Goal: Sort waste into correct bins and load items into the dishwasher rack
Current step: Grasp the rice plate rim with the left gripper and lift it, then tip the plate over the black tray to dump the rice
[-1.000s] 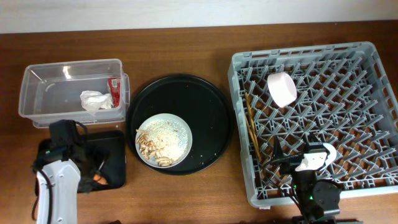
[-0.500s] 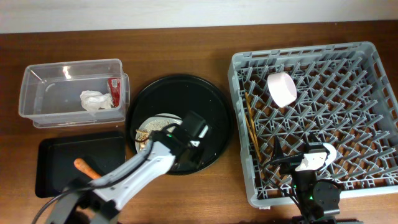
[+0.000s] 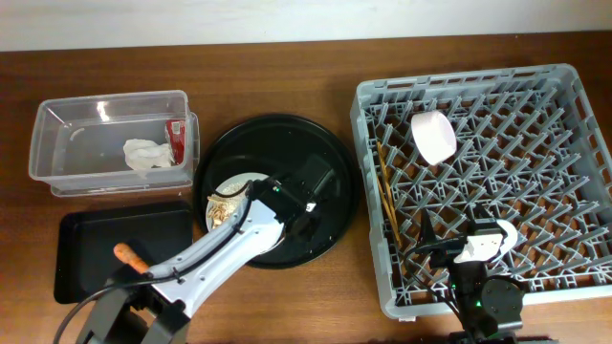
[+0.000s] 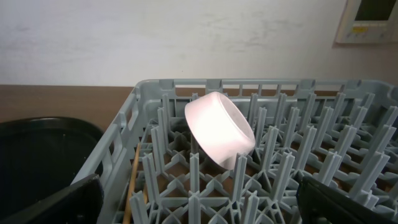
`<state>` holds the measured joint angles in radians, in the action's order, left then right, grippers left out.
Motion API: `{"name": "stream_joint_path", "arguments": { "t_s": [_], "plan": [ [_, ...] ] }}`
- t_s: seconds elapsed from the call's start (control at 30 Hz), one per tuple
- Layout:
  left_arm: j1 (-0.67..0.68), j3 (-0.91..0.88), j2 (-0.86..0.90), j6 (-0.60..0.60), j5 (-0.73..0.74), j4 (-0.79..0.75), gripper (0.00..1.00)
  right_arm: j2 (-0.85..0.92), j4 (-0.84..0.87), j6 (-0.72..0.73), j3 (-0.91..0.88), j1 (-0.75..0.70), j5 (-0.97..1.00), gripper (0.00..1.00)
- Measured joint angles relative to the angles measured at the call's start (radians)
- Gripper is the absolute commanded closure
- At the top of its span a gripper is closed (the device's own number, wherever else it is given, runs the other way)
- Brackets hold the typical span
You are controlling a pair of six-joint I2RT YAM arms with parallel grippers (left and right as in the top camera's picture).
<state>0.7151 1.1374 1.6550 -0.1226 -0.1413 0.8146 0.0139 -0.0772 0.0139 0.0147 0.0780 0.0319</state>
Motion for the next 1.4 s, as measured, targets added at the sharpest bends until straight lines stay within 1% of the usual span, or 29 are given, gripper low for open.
{"name": "stream_joint_path", "arguments": {
  "t_s": [0.07, 0.23, 0.27, 0.3, 0.47, 0.57, 0.63, 0.73, 0.83, 0.97, 1.03, 1.1, 1.13, 1.17, 1.23, 1.3, 1.4],
  "plan": [
    [0.000, -0.002, 0.016, 0.000, -0.029, 0.000, 0.80, 0.000, 0.000, 0.000, 0.000, 0.000, 0.000, 0.02],
    [0.000, -0.023, 0.163, 0.001, -0.042, -0.034, 0.80, 0.000, 0.000, 0.000, 0.000, 0.000, 0.000, 0.02],
    [0.000, -0.026, 0.177, 0.003, -0.042, -0.044, 0.84, 0.000, 0.000, 0.000, 0.000, 0.000, 0.000, 0.02],
    [0.000, -0.026, 0.189, 0.003, -0.042, -0.051, 1.00, 0.000, 0.000, 0.000, 0.000, 0.000, 0.000, 0.02],
    [0.001, -0.019, 0.193, 0.003, -0.071, -0.038, 1.00, 0.000, 0.000, 0.000, 0.000, 0.000, 0.000, 0.02],
    [0.001, 0.065, 0.193, 0.003, -0.065, 0.050, 1.00, 0.000, 0.000, 0.000, 0.000, 0.000, 0.000, 0.02],
    [0.001, 0.156, 0.190, 0.003, -0.055, 0.129, 1.00, 0.000, 0.000, 0.000, 0.000, 0.000, 0.000, 0.02],
    [0.004, 0.237, 0.182, -0.040, -0.108, 0.251, 1.00, 0.000, 0.000, 0.000, 0.000, 0.000, 0.000, 0.02],
    [0.004, 0.249, 0.134, -0.115, -0.146, 0.338, 1.00, 0.000, 0.000, 0.000, 0.000, 0.000, 0.000, 0.02],
    [-0.005, 0.249, -0.018, -0.260, -0.154, 0.446, 1.00, 0.000, 0.000, 0.000, 0.000, 0.000, 0.000, 0.02],
    [-0.051, 0.249, -0.113, -0.314, -0.132, 0.482, 1.00, 0.000, 0.000, 0.000, 0.000, 0.000, 0.000, 0.02],
    [-0.138, 0.251, -0.189, -0.341, -0.084, 0.503, 1.00, 0.000, 0.000, 0.000, 0.000, 0.000, 0.000, 0.02],
    [-0.212, 0.251, -0.222, -0.354, -0.047, 0.525, 1.00, 0.000, 0.000, 0.000, 0.000, 0.000, 0.000, 0.02],
    [-0.258, 0.251, -0.232, -0.355, -0.031, 0.536, 1.00, 0.000, 0.000, 0.000, 0.000, 0.000, 0.000, 0.02],
    [-0.365, 0.251, -0.237, -0.329, 0.034, 0.556, 1.00, 0.000, 0.000, -0.001, 0.000, 0.000, 0.000, 0.02],
    [-0.476, 0.251, -0.238, -0.272, 0.090, 0.559, 1.00, 0.000, 0.000, 0.000, 0.000, 0.000, 0.000, 0.02],
    [-0.579, 0.227, -0.240, -0.186, 0.154, 0.531, 1.00, 0.000, 0.000, 0.000, 0.000, 0.000, 0.000, 0.02]
  ]
}}
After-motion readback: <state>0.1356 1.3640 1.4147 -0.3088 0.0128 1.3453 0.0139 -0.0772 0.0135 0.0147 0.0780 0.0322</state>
